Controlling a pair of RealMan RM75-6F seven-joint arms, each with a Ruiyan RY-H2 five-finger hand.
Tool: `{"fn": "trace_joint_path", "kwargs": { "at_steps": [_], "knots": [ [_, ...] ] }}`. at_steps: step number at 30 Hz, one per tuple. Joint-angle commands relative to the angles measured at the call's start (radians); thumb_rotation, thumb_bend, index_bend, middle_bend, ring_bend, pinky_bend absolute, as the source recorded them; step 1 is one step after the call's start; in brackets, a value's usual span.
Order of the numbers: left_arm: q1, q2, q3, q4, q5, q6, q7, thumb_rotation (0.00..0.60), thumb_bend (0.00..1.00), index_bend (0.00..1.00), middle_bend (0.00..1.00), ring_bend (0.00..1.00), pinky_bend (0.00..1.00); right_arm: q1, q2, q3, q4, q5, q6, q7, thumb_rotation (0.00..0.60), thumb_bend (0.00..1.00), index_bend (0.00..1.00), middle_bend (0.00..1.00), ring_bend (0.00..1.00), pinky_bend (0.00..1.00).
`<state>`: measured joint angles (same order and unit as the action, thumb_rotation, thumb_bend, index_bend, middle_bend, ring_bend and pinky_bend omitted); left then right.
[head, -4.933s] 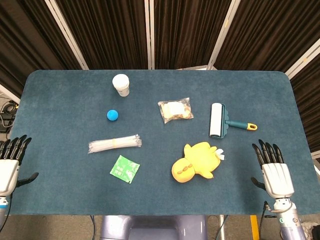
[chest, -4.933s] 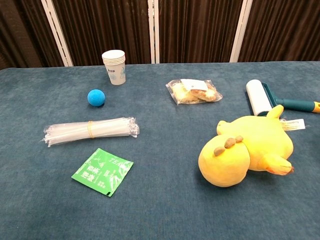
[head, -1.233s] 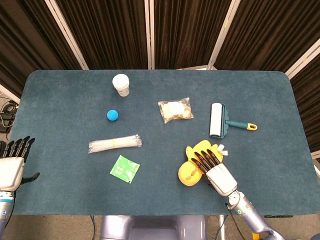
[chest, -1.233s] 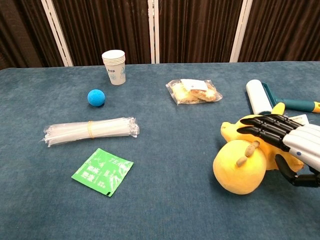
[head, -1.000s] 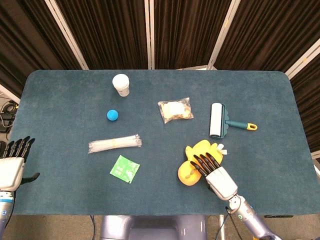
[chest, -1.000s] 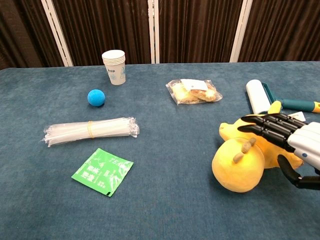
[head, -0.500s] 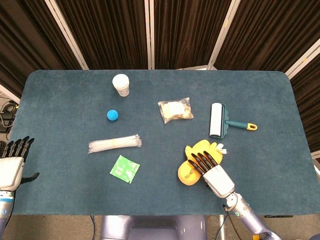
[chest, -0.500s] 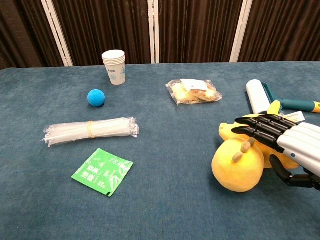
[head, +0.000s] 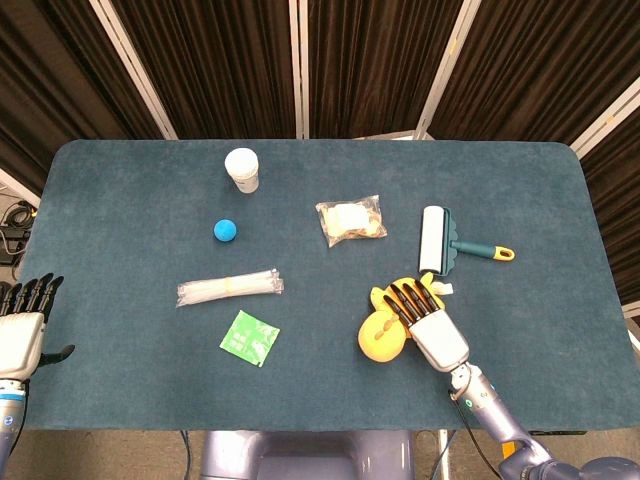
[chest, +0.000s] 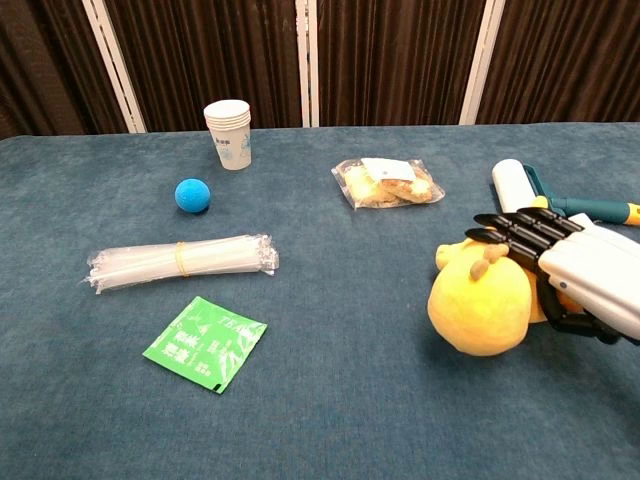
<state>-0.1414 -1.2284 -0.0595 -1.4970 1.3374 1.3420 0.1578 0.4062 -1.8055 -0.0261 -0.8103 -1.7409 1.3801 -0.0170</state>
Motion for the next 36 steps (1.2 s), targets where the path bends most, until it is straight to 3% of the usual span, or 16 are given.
{"fn": "trace_joint_path", "kwargs": {
  "at_steps": [1,10,19,30,36],
  "knots": [
    [0.0,0.001,0.001,-0.001,0.0,-0.002,-0.002,0.6,0.1,0.0,0.0,0.0,0.0,0.009,-0.001,0.018,0.014,0.02,-0.004,0.002,0.6,0.96,0.0,0.0,0.0,0.0],
    [0.0,0.006,0.003,-0.008,0.005,0.001,-0.007,0.6,0.1,0.0,0.0,0.0,0.0,0.004,0.082,0.045,-0.08,0.048,0.036,-0.017,0.6,0.96,0.0,0.0,0.0,0.0],
    [0.005,0.013,0.006,-0.018,0.026,0.02,-0.022,0.6,0.1,0.0,0.0,0.0,0.0,-0.044,0.174,0.006,-0.239,0.015,0.116,-0.053,0.6,0.9,0.0,0.0,0.0,0.0],
    [0.026,0.012,0.029,-0.028,0.137,0.116,-0.051,0.6,0.1,0.0,0.0,0.0,0.0,-0.152,0.321,-0.049,-0.447,0.011,0.211,-0.069,0.6,0.41,0.0,0.0,0.0,0.0],
    [0.039,0.009,0.037,-0.024,0.182,0.164,-0.056,0.6,0.1,0.0,0.0,0.0,0.0,-0.202,0.418,-0.04,-0.58,0.09,0.194,-0.136,0.6,0.34,0.0,0.0,0.0,0.0]
  ]
}}
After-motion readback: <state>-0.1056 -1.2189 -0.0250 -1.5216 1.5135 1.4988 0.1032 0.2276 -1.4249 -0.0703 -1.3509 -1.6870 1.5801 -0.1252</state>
